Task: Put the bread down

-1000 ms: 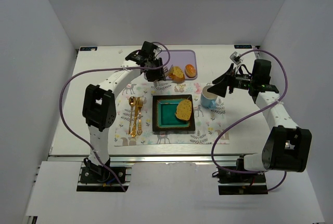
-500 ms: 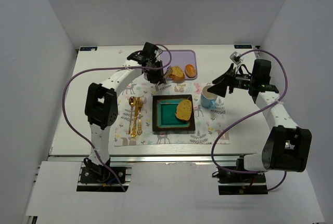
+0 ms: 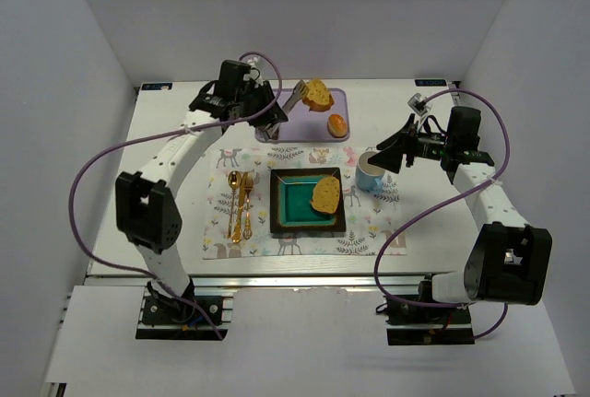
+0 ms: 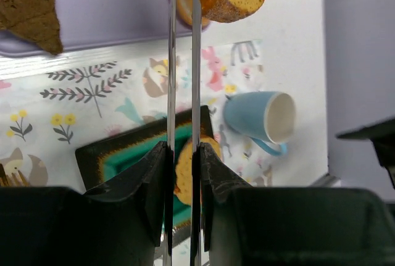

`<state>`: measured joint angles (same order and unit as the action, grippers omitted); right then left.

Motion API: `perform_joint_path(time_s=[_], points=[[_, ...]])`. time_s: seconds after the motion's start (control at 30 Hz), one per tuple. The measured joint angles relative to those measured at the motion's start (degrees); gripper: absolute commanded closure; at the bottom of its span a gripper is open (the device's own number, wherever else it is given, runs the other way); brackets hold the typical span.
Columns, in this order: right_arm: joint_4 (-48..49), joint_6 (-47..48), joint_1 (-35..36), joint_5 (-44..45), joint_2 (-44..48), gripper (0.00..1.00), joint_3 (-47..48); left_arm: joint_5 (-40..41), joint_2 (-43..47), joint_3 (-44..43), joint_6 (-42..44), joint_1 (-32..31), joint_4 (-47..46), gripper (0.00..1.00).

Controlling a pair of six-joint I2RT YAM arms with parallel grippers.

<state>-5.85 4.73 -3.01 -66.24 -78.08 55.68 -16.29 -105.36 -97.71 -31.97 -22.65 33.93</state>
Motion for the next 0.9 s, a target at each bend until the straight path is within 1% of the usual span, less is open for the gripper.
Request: perform_joint_path(time_s=[0.07,0.17,0.33,0.47,0.57,0.6,0.63,0.7,0.8,0.9], points=[[-0.02,0.00,0.00,0.00,0.00,0.11,-0.02,-1.64,4.20,3.04,0.35,0.20,-0.63,1.00],[-0.02,0.02,0.00,0.00,0.00,0.11,-0.02,-4.17,10.93,10.08,1.55,0.09,0.17,1.00],[-0.02,0.09,0.00,0.00,0.00,0.11,-0.02,-6.71,21.14,24.50,3.80,-0.02,6.88,1.00],[-0.02,0.11,0.00,0.00,0.00,0.11,0.00,-8.37,26.60,31.89,4.55,-0.02,9.94,0.98],[-0.04,0.11,0.00,0.00,-0.02,0.11,0.02,-10.16,28.79,35.41,4.52,-0.02,10.29,0.87],[-0.07,0.11,0.00,0.00,-0.02,0.11,0.02,-10.51,29.14,36.30,4.52,-0.02,10.14,0.75],[-0.07,0.11,0.00,0.00,-0.02,0.11,0.02,-10.80,29.31,36.96,4.52,-0.02,10.12,0.70],[-0.15,0.11,0.00,0.00,-0.02,0.11,0.02,-11.10,29.38,37.88,4.55,-0.02,10.14,0.62],[-0.20,0.13,0.00,0.00,-0.02,0.11,0.02,-11.10,29.40,38.12,4.92,-0.02,10.51,0.55],[-0.26,0.13,0.00,0.00,-0.02,0.11,0.02,-10.10,29.42,37.55,5.44,-0.02,11.72,0.52]])
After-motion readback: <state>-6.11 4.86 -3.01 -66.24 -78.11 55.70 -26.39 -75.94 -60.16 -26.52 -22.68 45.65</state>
